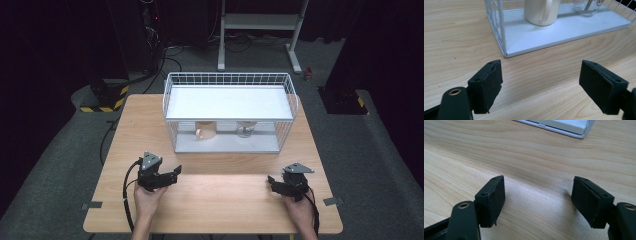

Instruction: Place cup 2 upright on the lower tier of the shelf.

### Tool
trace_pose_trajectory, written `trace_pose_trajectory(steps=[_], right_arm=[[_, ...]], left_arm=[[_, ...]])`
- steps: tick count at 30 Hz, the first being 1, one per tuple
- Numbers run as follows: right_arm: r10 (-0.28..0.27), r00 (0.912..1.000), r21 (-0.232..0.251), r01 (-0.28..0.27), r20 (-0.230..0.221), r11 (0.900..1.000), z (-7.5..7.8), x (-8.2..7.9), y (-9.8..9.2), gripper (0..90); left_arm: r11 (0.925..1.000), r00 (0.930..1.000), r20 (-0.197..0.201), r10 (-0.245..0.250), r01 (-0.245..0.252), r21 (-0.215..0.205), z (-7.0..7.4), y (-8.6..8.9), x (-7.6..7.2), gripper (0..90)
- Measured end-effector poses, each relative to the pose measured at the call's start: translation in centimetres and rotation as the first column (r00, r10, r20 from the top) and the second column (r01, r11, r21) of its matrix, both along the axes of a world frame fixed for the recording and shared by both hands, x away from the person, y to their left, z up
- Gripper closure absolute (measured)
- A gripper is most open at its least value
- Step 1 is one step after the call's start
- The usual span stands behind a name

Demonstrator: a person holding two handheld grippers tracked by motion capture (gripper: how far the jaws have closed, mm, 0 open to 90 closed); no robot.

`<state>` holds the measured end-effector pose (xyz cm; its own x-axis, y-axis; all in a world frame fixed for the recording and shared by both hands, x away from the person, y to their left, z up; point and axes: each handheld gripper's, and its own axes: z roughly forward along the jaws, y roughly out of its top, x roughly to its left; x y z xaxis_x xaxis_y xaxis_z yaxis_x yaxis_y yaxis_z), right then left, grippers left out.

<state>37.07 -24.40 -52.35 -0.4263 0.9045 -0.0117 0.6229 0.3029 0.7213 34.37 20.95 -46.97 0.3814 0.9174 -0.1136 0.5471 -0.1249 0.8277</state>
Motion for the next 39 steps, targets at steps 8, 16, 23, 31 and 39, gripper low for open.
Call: trace_pose_trajectory(steps=[8,16,23,31,39], right_arm=[[0.0,1.0,0.0,0.0,0.0,1.0,0.0,0.0,0.0,27.2],[0.0,1.0,0.0,0.0,0.0,1.0,0.0,0.0,0.0,27.2],[0.0,1.0,0.0,0.0,0.0,1.0,0.0,0.0,0.0,27.2],[0.0,1.0,0.0,0.0,0.0,1.0,0.0,0.0,0.0,27.2],[0.0,1.0,0.0,0.0,0.0,1.0,0.0,0.0,0.0,27.2]], left_arm=[[0.9996,0.9996,-0.01,0.026,-0.026,0.012,-0.7,0.7,-0.3,18.9],[0.9982,0.9986,-0.014,0.051,-0.051,0.031,-1.2,1.2,-0.5,18.9],[0.9954,0.9966,-0.033,0.075,-0.073,0.061,-1.9,1.5,-0.4,18.9],[0.9919,0.9933,-0.064,0.097,-0.091,0.089,-2.8,1.7,-0.1,18.4],[0.9856,0.9882,-0.061,0.14,-0.134,0.104,-3.5,2.2,0.0,18.5]])
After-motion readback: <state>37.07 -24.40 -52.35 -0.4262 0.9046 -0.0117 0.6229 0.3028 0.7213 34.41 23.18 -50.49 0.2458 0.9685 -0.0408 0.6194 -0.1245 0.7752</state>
